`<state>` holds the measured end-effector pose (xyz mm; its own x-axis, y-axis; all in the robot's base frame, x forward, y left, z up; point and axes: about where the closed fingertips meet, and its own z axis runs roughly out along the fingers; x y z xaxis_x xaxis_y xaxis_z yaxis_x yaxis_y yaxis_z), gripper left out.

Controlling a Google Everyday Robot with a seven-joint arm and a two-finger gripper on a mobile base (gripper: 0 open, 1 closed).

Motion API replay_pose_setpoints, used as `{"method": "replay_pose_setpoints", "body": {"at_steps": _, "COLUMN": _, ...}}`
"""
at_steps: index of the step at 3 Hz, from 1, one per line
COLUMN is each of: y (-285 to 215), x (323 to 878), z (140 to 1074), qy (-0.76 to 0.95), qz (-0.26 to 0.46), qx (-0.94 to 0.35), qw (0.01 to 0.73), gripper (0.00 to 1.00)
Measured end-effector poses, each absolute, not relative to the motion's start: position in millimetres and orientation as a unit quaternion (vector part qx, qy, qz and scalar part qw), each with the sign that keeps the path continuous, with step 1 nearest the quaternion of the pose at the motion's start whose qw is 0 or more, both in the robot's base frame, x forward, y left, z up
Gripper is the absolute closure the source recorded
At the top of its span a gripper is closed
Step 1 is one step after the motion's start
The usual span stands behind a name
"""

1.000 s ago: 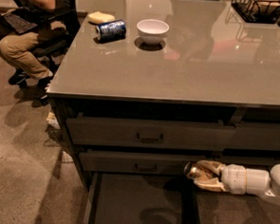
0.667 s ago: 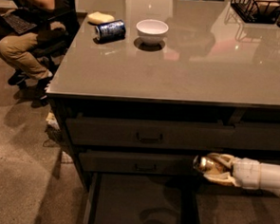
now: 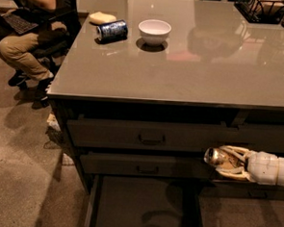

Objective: Pick orange can from bottom drawer and place on counter

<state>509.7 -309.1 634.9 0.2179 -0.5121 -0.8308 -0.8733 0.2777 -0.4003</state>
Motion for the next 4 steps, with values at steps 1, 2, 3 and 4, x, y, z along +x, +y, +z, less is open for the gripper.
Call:
{"method": "replay_pose_setpoints", "body": {"at_steps": 1, "y": -320.3, "x": 507.1, "z": 652.8, "qy": 0.591, "qz": 0.165, "qx": -0.569, "qw": 0.548, "gripper": 1.00}}
{"method": "replay_pose_setpoints", "body": {"at_steps": 2, "y": -344.4, "x": 497.5, "z": 698.4, "qy": 0.559, "qz": 0.135, "qx": -0.559, "qw": 0.597, "gripper": 1.00}}
{"method": "replay_pose_setpoints", "body": {"at_steps": 3, "y": -365.0, "x": 489.9, "z": 748.8, "qy": 0.521, "qz": 0.092, "qx": -0.562, "qw": 0.636, "gripper": 1.00}}
{"method": "replay_pose_setpoints", "body": {"at_steps": 4, "y": -380.0, "x": 494.8, "z": 806.1, "qy": 0.478, "qz": 0.043, "qx": -0.574, "qw": 0.663, "gripper": 1.00}}
